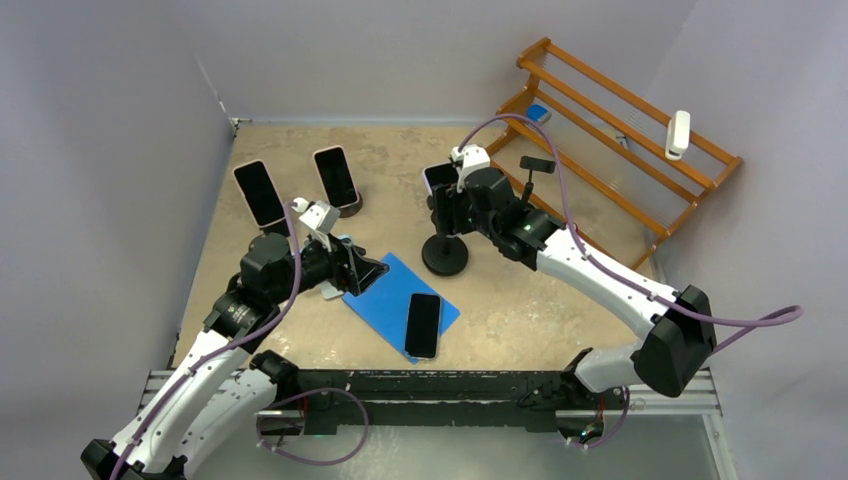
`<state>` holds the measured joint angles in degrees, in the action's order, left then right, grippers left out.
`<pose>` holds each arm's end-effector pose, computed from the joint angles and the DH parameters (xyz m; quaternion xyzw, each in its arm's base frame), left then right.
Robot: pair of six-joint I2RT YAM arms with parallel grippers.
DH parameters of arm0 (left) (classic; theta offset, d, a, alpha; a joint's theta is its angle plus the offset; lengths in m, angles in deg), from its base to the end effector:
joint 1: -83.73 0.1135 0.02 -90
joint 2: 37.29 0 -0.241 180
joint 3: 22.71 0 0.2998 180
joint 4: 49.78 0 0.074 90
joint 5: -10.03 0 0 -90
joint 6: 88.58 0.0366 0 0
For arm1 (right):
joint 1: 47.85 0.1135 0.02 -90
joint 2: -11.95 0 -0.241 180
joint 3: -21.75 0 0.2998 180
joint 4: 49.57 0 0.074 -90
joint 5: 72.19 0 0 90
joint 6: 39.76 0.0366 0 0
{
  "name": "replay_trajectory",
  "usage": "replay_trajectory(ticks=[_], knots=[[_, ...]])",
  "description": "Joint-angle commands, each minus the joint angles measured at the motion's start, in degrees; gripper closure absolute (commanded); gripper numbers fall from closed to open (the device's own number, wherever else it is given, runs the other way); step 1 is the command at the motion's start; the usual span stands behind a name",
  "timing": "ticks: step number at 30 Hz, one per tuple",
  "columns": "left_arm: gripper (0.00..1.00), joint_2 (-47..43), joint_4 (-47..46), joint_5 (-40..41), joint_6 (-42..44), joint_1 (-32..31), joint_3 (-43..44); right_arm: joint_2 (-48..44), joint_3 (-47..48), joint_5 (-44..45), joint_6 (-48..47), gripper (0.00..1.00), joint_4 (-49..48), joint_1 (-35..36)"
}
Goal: Remove the phone from the phone stand
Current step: Move the phone stand with the phone to the center of the board, then remove the phone from the phone stand.
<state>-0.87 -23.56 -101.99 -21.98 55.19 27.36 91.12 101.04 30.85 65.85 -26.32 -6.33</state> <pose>0.1891 -0.1185 0.3038 0.1537 0.7598 -0.4028 0.4867 0.2865 0.2426 0.3078 -0.1249 0.8220 0.1785 0.5261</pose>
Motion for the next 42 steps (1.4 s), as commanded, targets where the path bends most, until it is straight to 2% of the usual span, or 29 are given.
replay_trajectory(ticks=[1,7,16,26,31,38,42], knots=[[0.30,-0.2,-1.8,0.7,0.0,0.2,0.2,-2.6,-0.1,3.5,2.6,0.64,-8.1,0.7],[0.30,0.0,-1.9,0.8,0.0,0.2,0.2,-2.1,-1.5,3.3,3.4,0.59,-8.8,1.4],[0.30,0.3,-1.8,0.8,0.0,0.2,0.2,-1.6,-3.3,1.5,4.1,0.26,-9.5,1.5],[0.30,0.4,-1.8,0.7,0.0,0.2,0.3,-0.2,2.0,1.4,2.4,0.02,-4.4,1.5],[0.30,0.4,-1.6,0.5,0.1,0.2,0.3,-0.3,3.6,1.8,2.3,0.01,-2.7,1.5],[0.30,0.7,-1.8,0.4,0.2,0.2,0.3,-4.1,3.4,9.4,5.3,0.01,-1.5,1.5],[0.30,0.9,-1.9,0.2,0.2,0.2,0.4,-7.6,1.0,5.7,2.0,0.01,-3.4,1.5]])
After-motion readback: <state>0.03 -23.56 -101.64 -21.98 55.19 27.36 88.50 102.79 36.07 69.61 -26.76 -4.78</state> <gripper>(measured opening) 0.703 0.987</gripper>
